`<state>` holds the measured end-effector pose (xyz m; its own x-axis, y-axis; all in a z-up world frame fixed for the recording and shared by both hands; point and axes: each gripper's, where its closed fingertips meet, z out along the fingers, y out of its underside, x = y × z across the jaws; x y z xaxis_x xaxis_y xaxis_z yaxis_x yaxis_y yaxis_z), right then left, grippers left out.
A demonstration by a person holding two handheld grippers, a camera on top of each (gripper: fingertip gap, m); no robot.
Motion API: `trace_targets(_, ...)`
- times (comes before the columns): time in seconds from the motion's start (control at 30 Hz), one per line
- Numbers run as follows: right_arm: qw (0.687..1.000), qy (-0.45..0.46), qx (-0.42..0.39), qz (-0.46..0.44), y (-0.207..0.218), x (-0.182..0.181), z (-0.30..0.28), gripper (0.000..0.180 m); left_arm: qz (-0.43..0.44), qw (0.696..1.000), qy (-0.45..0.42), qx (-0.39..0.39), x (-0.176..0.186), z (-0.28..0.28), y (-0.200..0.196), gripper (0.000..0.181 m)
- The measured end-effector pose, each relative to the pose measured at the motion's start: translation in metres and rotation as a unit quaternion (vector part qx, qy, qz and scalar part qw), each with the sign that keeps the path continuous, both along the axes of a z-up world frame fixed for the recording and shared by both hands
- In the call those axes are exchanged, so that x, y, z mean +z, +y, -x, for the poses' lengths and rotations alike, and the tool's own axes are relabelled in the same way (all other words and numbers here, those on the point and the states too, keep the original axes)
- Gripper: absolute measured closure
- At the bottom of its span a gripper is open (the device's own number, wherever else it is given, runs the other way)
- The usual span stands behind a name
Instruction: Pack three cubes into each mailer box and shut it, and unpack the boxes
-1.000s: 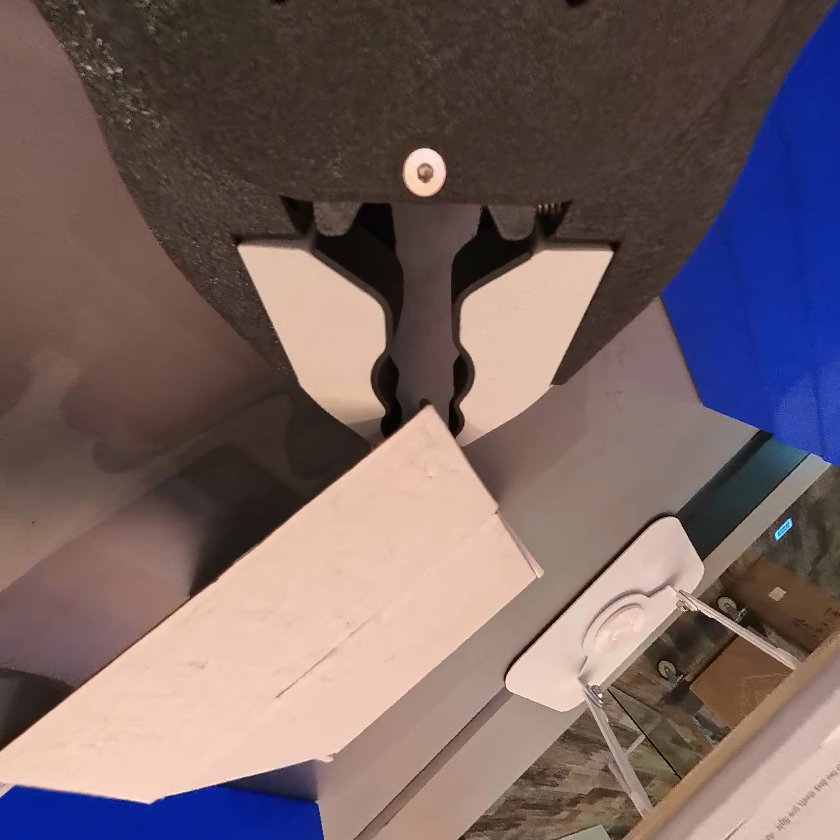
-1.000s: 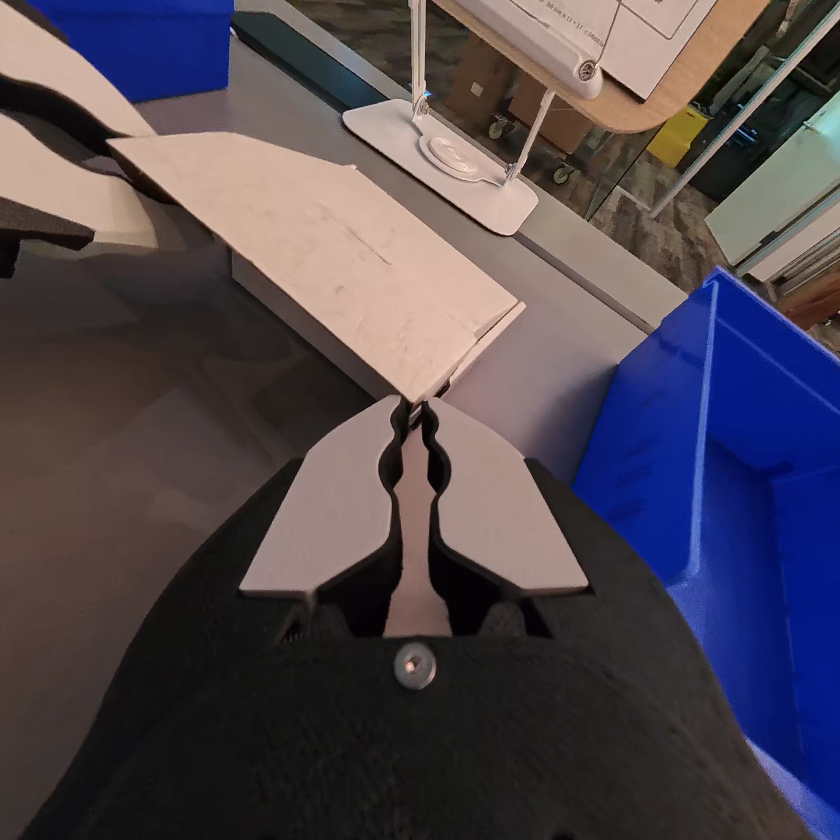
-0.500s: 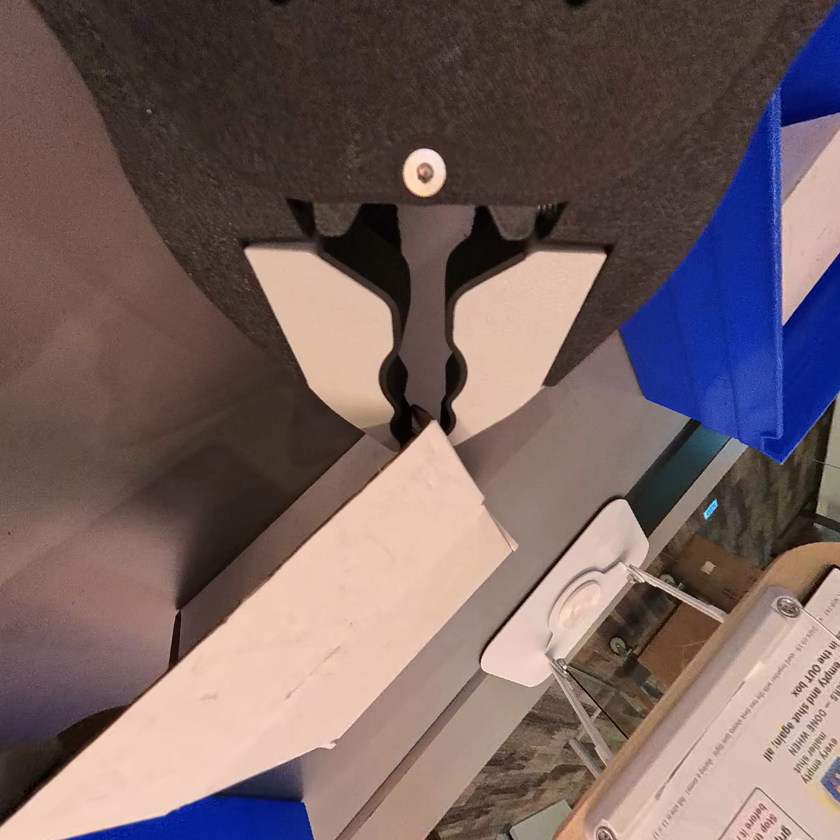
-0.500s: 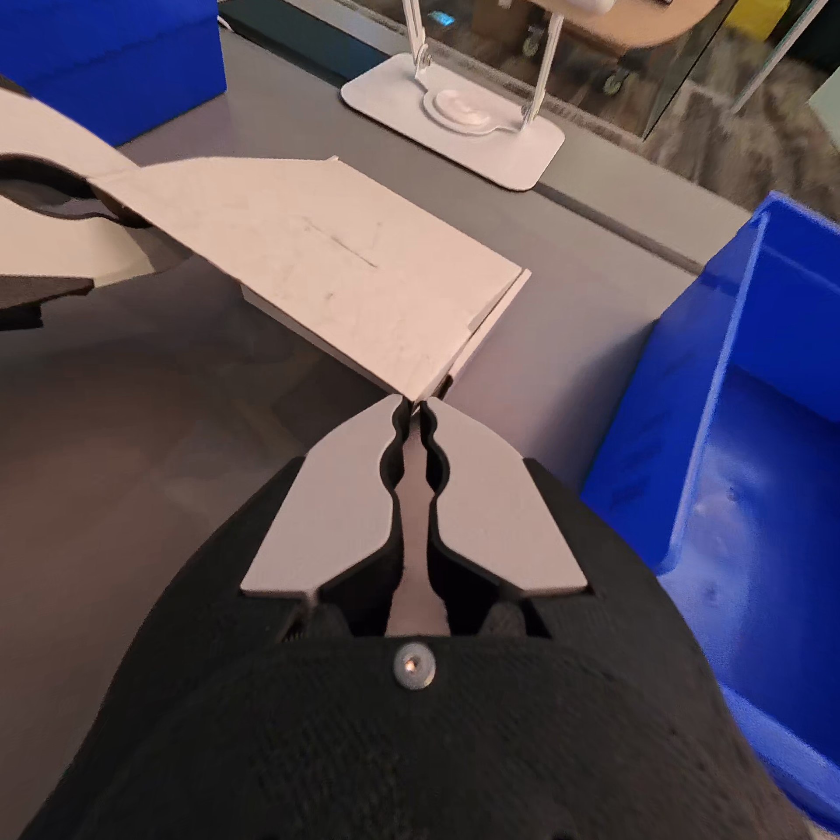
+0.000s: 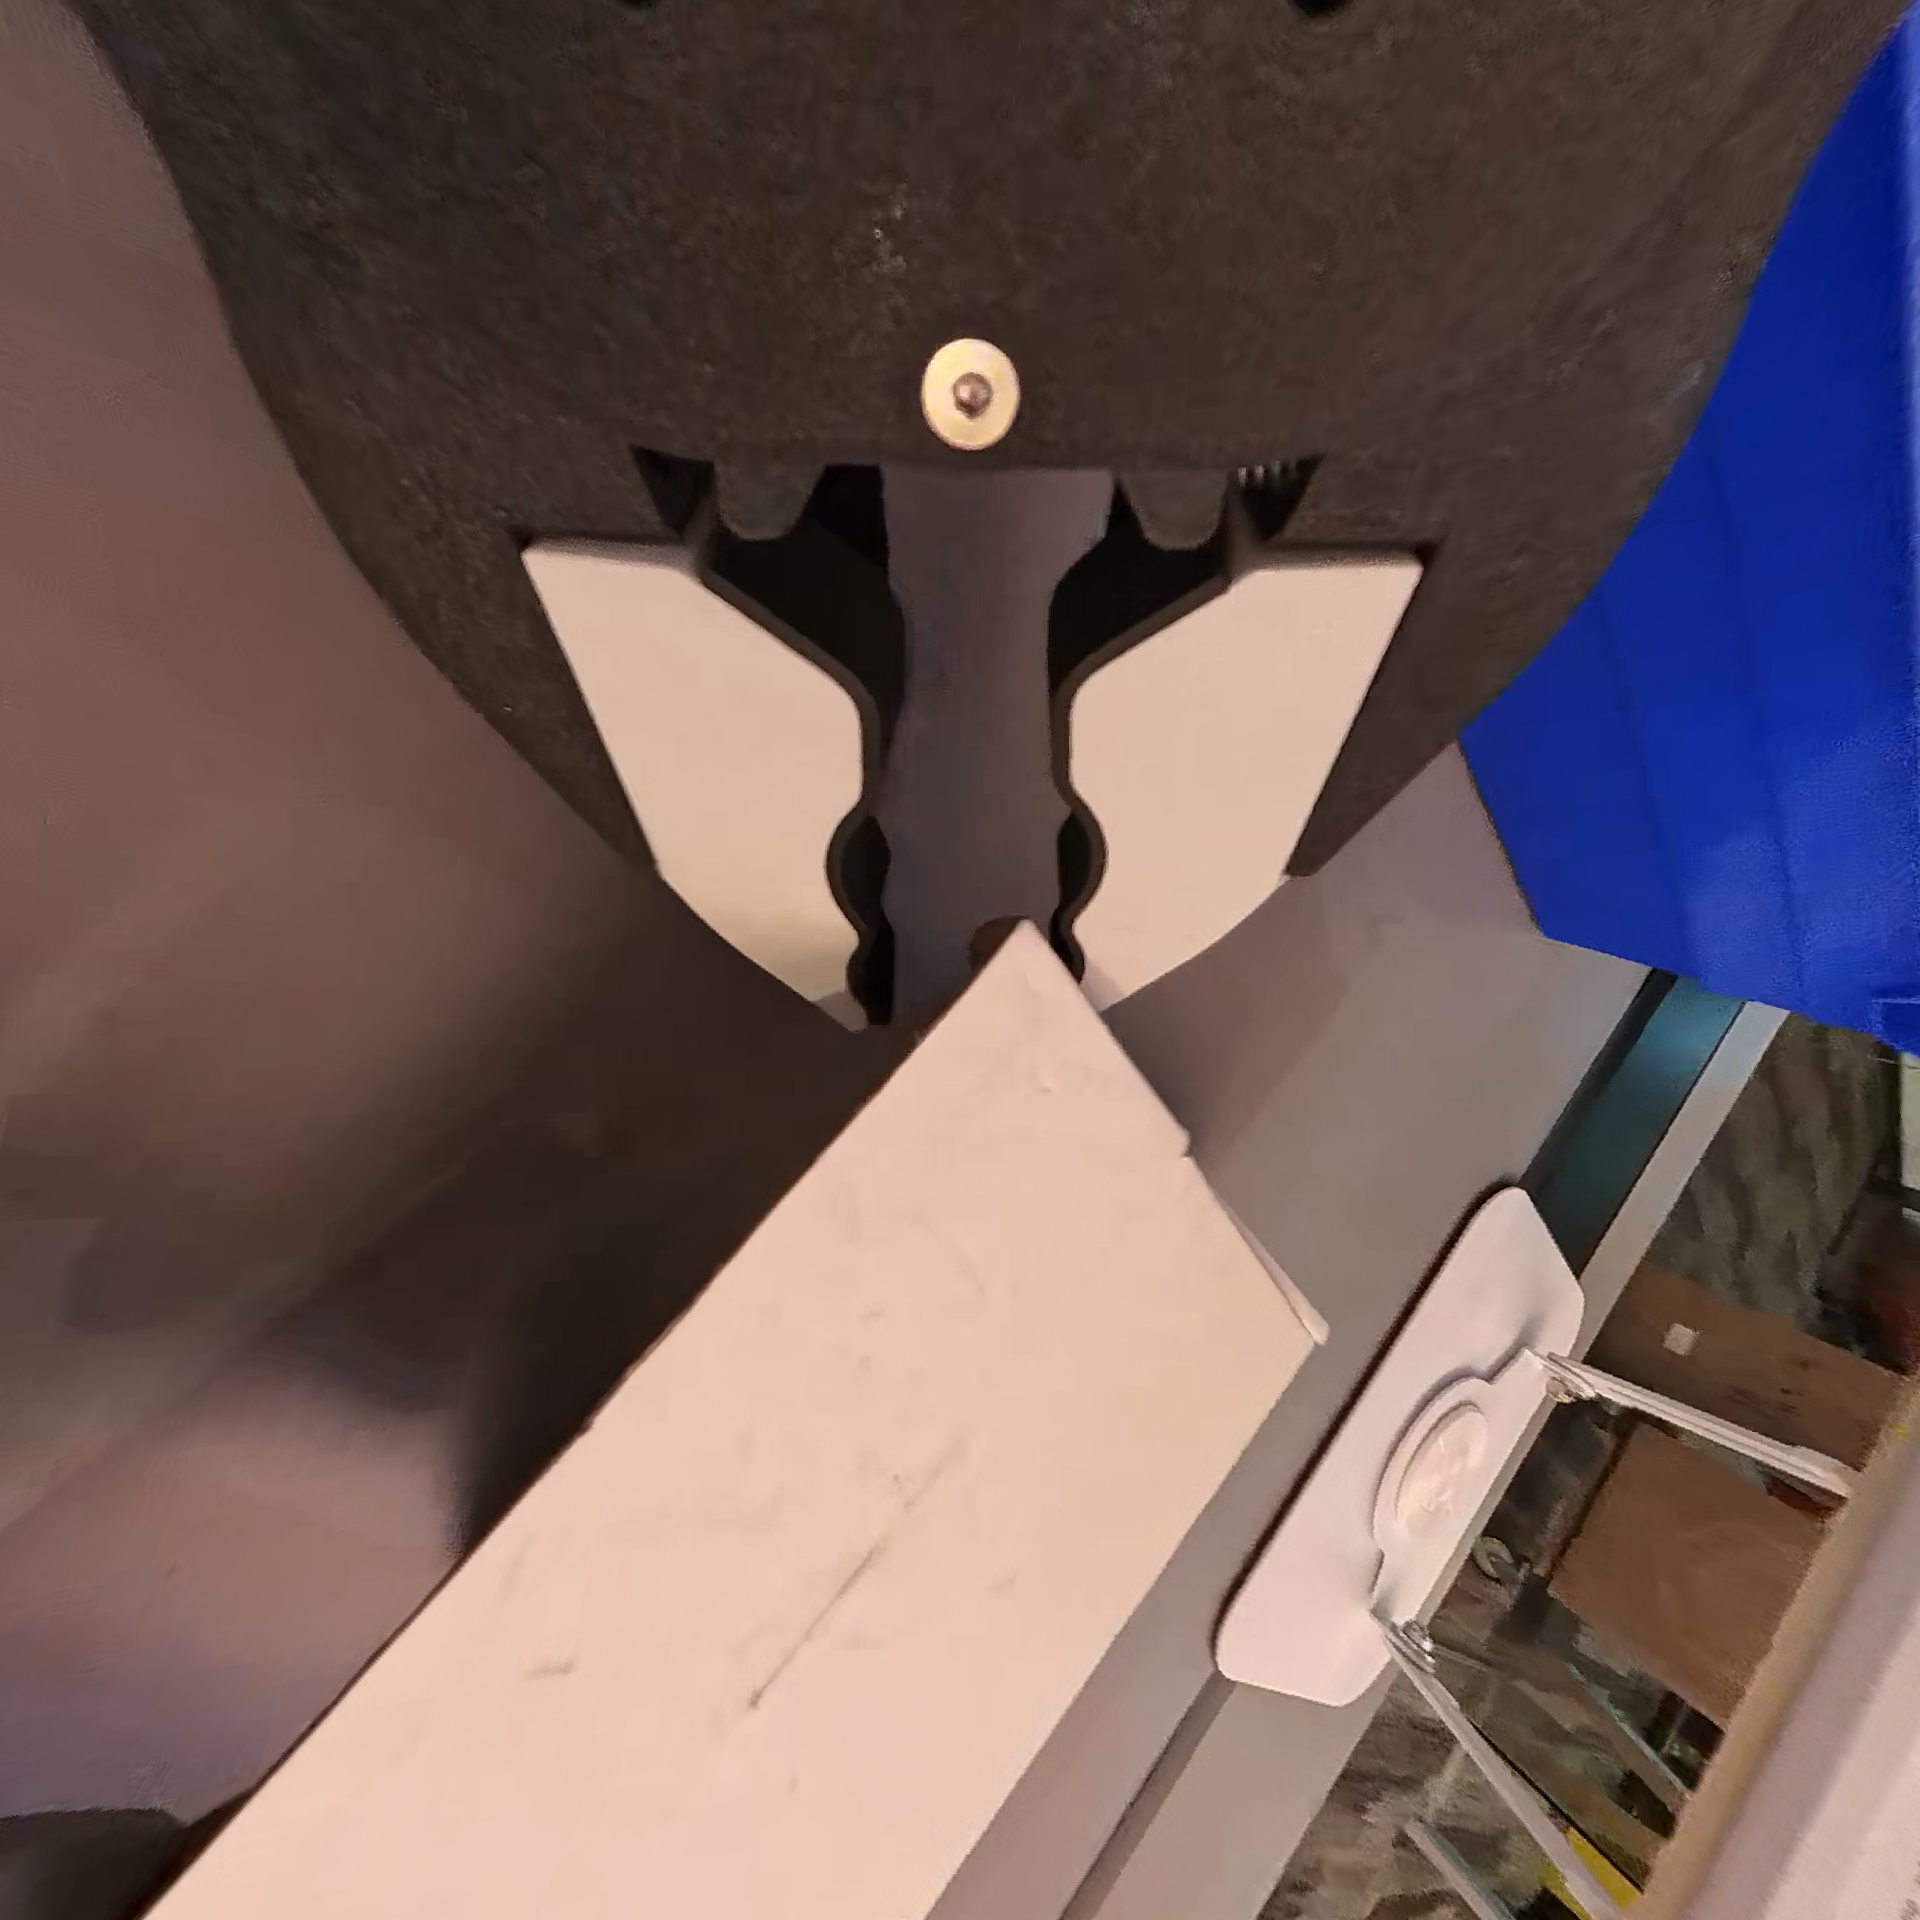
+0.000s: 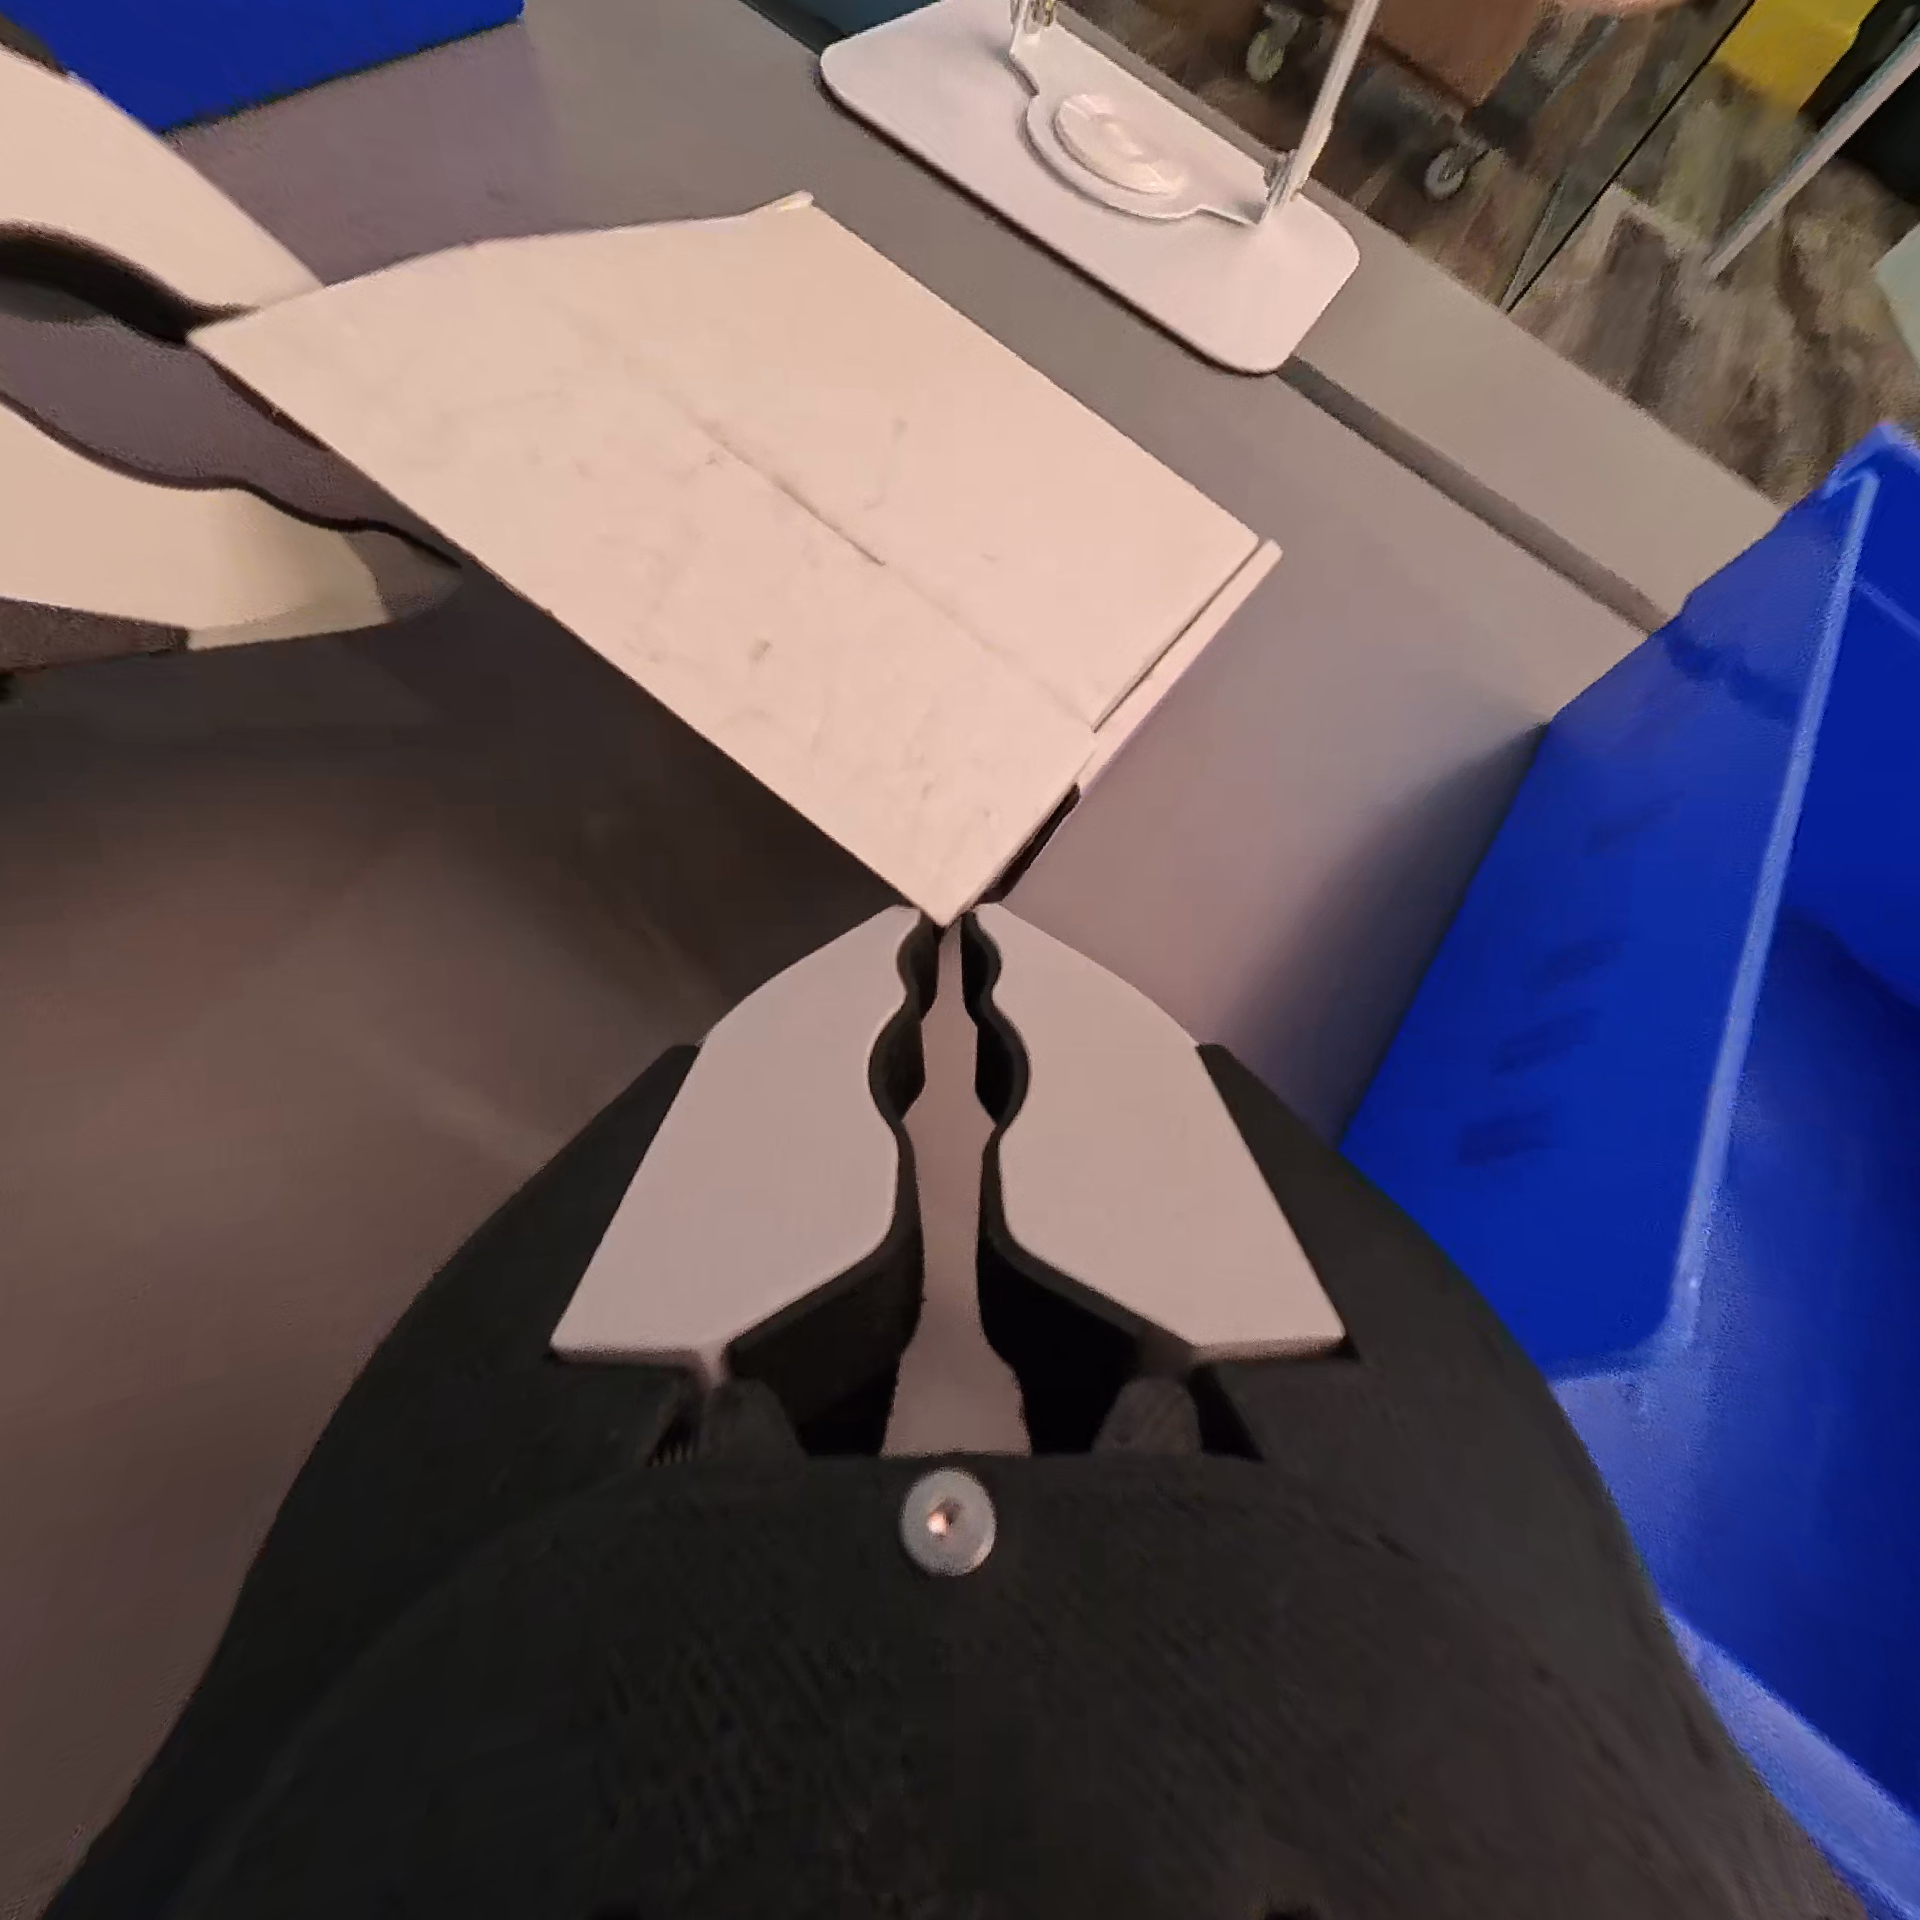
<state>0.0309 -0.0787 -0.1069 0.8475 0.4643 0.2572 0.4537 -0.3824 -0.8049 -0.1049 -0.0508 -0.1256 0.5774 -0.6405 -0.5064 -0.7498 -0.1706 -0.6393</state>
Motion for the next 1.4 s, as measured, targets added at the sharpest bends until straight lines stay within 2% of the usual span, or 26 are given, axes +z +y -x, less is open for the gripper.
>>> trace_targets(0.2, 0.998, -0.058, 0.007, -0.037, 0.005, -0.009, 0.003, 0.174, 0.030, 0.999, 0.010, -0.007, -0.013, -0.004, -0.002, 0.121)
trace_targets(0.27, 0.997, -0.060, 0.008, -0.044, 0.006, -0.009, 0.005, 0.174, 0.036, 0.999, 0.005, -0.004, -0.014, -0.004, -0.001, 0.116)
trace_targets(0.83, 1.000, 0.019, 0.003, -0.017, 0.023, -0.015, 0.010, 0.170, 0.109, 0.992, -0.058, -0.012, -0.021, -0.009, 0.013, 0.113)
trace_targets(0.93, 1.000, 0.022, 0.016, -0.013, 0.022, -0.016, 0.015, 0.161, 0.114, 0.991, -0.063, -0.022, -0.022, -0.009, 0.015, 0.111)
trace_targets(1.2, 1.000, -0.011, 0.023, -0.010, 0.021, -0.023, 0.016, 0.153, 0.123, 0.989, -0.077, -0.024, -0.023, -0.010, 0.016, 0.113)
trace_targets(1.4, 1.000, 0.004, 0.025, -0.003, 0.023, -0.025, 0.017, 0.147, 0.123, 0.989, -0.076, -0.031, -0.023, -0.011, 0.015, 0.115)
